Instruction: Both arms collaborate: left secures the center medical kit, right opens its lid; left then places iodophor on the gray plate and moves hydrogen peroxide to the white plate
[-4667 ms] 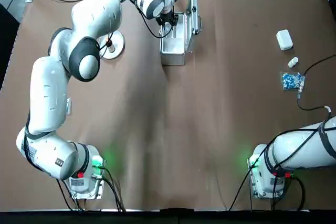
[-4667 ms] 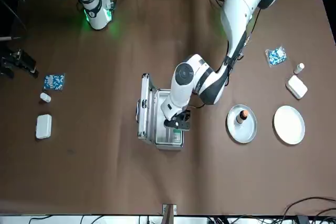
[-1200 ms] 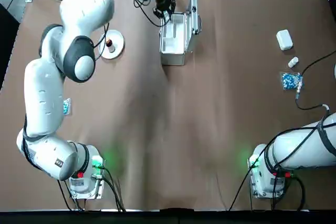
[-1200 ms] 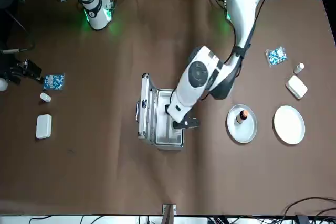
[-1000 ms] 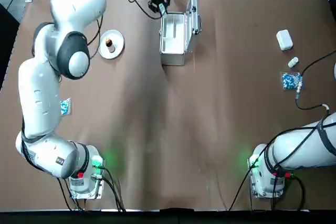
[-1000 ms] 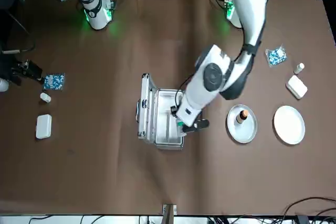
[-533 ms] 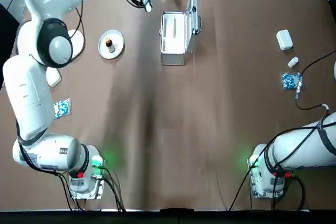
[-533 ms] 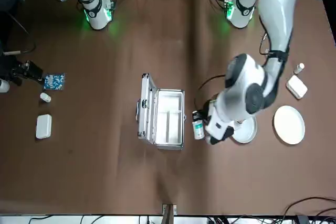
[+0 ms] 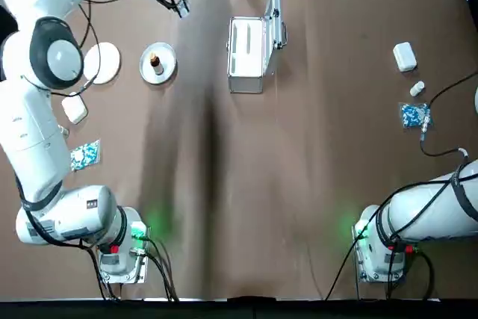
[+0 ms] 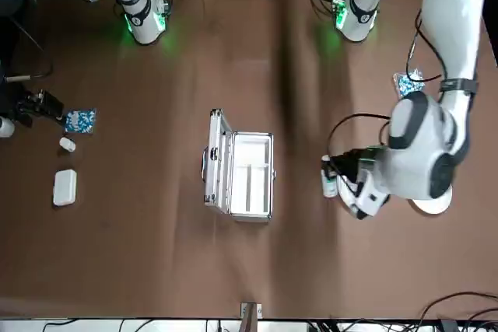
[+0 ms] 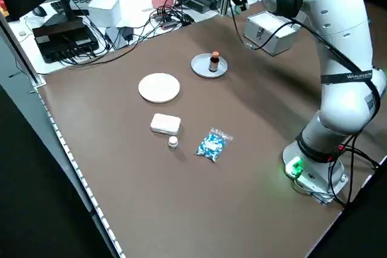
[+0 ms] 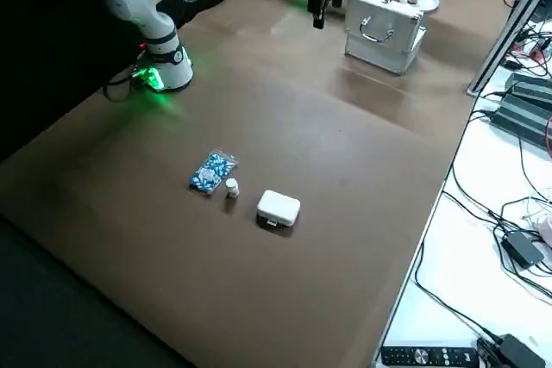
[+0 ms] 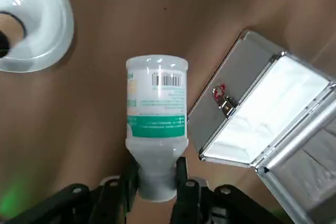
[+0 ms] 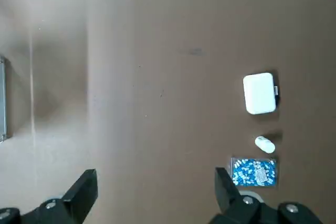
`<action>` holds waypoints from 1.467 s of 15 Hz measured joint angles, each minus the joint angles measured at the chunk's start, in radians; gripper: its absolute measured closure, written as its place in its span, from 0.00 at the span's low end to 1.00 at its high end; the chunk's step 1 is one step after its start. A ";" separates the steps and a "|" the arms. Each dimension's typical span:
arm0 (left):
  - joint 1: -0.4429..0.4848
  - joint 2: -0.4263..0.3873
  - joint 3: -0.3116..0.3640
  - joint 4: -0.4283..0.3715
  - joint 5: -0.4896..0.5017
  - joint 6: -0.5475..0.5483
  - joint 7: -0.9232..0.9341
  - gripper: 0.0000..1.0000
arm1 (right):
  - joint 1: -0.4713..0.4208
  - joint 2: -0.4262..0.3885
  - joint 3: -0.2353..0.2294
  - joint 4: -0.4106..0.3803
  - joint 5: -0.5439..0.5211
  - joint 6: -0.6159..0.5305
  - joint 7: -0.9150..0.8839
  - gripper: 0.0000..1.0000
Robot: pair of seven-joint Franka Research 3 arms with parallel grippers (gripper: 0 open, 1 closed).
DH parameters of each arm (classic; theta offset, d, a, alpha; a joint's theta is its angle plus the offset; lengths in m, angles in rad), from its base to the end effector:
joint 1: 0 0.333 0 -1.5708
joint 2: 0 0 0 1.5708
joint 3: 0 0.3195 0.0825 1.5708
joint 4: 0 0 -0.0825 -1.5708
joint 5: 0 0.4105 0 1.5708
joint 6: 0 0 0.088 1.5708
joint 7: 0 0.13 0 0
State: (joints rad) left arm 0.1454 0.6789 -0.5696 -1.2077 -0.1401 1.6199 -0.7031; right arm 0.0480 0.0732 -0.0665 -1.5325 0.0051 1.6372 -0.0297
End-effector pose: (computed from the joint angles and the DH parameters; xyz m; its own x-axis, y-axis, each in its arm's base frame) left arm 0.6941 -0.2235 0.3957 0.8578 0.2765 -0.4333 0.4055 -0.8821 0.2398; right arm 0.6107 -0.0093 0.5867 0.9994 0.0112 0.0316 0.0112 -0.9999 0.0007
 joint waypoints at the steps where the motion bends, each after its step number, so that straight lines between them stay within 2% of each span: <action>1: 0.039 0.000 -0.020 0.000 -0.002 -0.008 0.004 0.67 | 0.000 0.000 0.000 0.000 0.000 -0.001 0.000 0.01; 3: 0.103 0.000 -0.042 0.000 -0.004 -0.040 0.006 0.67 | 0.000 0.000 0.000 0.000 0.000 -0.001 0.000 0.01; 9: 0.254 0.000 -0.040 -0.003 -0.015 -0.141 0.005 0.67 | -0.003 0.000 -0.002 0.000 0.000 -0.002 0.000 0.01; 14: 0.430 0.024 -0.035 -0.022 -0.126 -0.182 0.005 0.67 | -0.004 0.000 -0.002 0.001 0.000 -0.002 0.000 0.01; 18: 0.617 0.105 -0.024 -0.041 -0.358 -0.194 -0.116 0.67 | -0.006 0.000 -0.007 0.003 0.000 -0.002 0.000 0.01; 20: 0.681 0.153 -0.019 -0.042 -0.395 -0.197 -0.160 0.67 | -0.006 0.000 -0.007 0.008 0.000 -0.001 0.000 0.01; 22: 0.696 0.185 0.013 -0.042 -0.411 -0.197 -0.172 0.67 | -0.007 0.000 -0.009 0.015 0.000 -0.001 0.000 0.01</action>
State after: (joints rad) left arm 0.8415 0.8639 -0.5563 -1.2500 -0.5512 1.4228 -0.8753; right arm 0.0412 0.0732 -0.0752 -1.5177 0.0051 1.6358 -0.0296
